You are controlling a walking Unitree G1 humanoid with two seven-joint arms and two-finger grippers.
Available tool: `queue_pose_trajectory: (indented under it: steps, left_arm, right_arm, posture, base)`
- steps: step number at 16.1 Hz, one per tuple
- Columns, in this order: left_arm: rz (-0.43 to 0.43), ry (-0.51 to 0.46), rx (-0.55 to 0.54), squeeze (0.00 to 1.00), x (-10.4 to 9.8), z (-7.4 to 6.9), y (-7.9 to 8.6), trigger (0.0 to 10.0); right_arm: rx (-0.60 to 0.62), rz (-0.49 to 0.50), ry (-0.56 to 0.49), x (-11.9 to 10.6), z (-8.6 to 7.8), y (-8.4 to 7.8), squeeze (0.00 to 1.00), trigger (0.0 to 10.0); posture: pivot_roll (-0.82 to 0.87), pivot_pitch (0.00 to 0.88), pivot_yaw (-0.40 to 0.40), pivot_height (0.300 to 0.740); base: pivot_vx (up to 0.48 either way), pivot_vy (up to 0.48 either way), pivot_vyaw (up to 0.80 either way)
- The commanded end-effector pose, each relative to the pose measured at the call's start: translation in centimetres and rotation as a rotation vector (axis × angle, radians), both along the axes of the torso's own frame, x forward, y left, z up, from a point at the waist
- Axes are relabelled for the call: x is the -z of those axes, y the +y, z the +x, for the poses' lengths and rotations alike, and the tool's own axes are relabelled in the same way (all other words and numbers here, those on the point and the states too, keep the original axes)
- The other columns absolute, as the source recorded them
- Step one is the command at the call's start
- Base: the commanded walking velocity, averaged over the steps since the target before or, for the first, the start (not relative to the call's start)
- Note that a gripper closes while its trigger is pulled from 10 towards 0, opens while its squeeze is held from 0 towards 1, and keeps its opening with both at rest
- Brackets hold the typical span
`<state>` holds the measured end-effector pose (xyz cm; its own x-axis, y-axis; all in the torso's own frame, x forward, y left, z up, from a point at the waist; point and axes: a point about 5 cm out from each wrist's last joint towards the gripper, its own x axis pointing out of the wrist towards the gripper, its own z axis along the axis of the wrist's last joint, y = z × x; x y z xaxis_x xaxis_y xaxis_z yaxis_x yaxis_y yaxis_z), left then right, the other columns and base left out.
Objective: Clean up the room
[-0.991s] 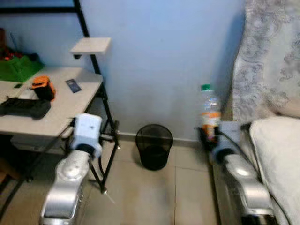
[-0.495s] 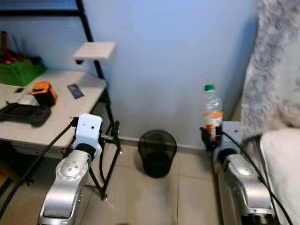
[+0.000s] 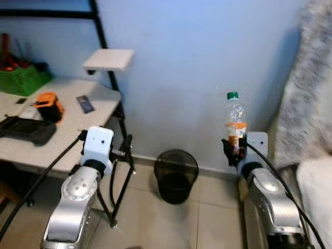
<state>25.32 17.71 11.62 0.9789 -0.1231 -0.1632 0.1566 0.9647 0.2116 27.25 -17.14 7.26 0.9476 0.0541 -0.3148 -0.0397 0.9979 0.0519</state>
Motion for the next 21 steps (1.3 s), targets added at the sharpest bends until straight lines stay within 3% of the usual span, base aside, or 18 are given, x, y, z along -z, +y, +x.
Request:
queue_pose_trajectory:
  steps: [1, 13, 21]
  left_arm:
    - [0.012, -0.005, -0.013, 0.0, -0.26, 0.01, 0.44, 10.0]
    - [0.012, -0.002, -0.006, 0.0, -0.21, 0.06, 0.32, 10.0]
    - [0.009, 0.011, -0.002, 0.0, 0.15, -0.16, 0.1, 10.0]
  right_arm:
    - [-0.025, 0.007, -0.016, -0.31, 0.28, 0.84, 0.0, 10.0]
    - [-0.019, 0.032, -0.01, -0.24, 0.3, 0.79, 0.0, 10.0]
    - [-0.027, -0.004, 0.004, -0.06, 0.37, 0.4, 0.0, 10.0]
  posture:
    - [0.05, 0.0, 0.032, 0.74]
    - [0.04, 0.0, 0.037, 0.74]
    - [0.04, 0.0, 0.03, 0.74]
  base:
    - [0.296, 0.0, 0.0]
    - [0.3, 0.0, -0.05]
    - [0.3, 0.0, -0.1]
